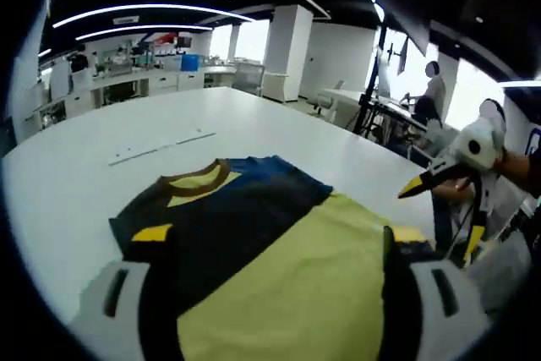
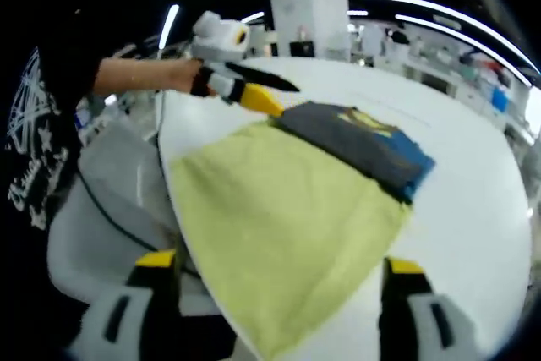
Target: Fold the garment on the visible template until the final outline fits inside the template.
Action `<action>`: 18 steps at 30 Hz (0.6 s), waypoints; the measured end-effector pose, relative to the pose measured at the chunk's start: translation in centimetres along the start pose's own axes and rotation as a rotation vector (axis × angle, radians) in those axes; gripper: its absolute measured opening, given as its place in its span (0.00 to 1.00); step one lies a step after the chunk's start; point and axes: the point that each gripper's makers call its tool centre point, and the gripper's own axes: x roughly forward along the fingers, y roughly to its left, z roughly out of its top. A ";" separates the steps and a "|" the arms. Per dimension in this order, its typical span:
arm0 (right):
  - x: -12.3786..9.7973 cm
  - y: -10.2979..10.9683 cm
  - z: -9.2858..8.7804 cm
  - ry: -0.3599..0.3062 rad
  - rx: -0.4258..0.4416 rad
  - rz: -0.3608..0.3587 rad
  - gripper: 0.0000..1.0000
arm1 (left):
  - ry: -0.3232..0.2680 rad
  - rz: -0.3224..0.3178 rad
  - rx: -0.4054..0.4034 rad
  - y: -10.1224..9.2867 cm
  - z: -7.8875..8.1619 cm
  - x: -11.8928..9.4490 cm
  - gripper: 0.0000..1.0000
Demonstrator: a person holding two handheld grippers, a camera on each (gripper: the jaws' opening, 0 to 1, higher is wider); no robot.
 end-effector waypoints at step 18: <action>-0.6 1.3 -1.7 0.006 -0.021 0.014 0.99 | 0.012 -0.021 0.054 -2.8 -4.7 -7.6 0.98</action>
